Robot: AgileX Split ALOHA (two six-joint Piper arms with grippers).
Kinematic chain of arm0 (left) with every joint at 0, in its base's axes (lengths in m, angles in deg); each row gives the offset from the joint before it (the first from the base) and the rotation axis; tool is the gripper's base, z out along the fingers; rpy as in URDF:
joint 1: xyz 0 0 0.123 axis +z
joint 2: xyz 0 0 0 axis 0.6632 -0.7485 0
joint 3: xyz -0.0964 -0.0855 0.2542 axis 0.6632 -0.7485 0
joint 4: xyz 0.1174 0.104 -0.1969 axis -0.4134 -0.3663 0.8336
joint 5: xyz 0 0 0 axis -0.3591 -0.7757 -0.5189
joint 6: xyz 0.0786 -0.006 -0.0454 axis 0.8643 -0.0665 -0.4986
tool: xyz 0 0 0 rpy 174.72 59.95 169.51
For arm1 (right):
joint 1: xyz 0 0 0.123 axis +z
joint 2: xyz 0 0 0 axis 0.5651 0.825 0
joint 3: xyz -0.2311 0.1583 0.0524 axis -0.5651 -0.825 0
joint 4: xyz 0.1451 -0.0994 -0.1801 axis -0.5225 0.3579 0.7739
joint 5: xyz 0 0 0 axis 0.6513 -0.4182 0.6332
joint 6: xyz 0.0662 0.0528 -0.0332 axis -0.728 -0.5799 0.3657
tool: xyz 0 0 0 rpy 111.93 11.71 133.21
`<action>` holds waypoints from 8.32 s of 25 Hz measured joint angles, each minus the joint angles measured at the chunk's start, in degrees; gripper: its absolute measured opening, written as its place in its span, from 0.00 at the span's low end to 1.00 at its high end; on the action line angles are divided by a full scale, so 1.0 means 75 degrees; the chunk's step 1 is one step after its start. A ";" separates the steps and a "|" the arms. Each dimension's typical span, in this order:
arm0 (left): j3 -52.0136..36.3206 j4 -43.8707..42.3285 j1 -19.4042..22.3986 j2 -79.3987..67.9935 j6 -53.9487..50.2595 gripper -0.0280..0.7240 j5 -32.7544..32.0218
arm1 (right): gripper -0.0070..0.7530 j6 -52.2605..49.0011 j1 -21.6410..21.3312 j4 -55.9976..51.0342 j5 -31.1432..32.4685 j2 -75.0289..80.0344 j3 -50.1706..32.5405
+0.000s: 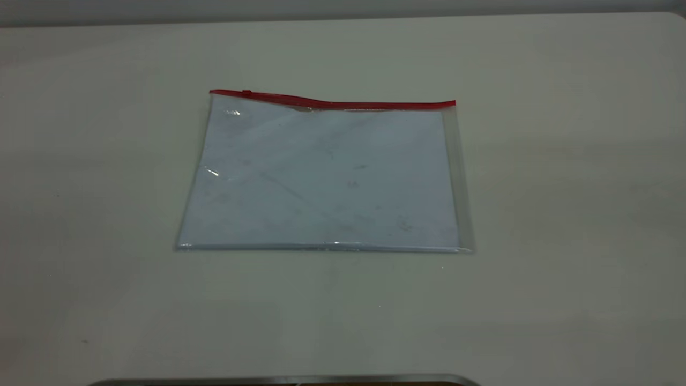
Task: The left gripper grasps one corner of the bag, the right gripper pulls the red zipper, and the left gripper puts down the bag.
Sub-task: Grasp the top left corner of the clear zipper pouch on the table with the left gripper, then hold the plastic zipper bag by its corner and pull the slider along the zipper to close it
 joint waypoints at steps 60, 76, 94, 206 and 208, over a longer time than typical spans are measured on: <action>0.8929 0.7261 0.0000 -1.7647 0.8056 0.65 0.1684 | 0.77 0.9832 0.1194 -0.8589 -0.2611 1.2065 0.4203; 0.8929 0.9799 0.0000 -1.7732 1.3494 0.12 0.1746 | 0.77 1.1000 0.1260 -0.8966 -0.1695 1.3930 0.6273; 0.8922 0.9878 0.0000 -1.7186 1.6365 0.12 0.0674 | 0.73 1.0954 0.2387 -0.9653 -0.0370 1.7183 1.0537; 0.8782 1.2040 0.0444 -1.6401 1.6375 0.11 -0.0910 | 0.07 0.9360 0.1951 -0.5469 -0.1627 1.7585 1.0753; 0.8782 1.2088 0.0444 -1.6401 1.6375 0.11 -0.0926 | 0.07 0.8880 0.1820 -0.5031 -0.1414 1.7595 1.0753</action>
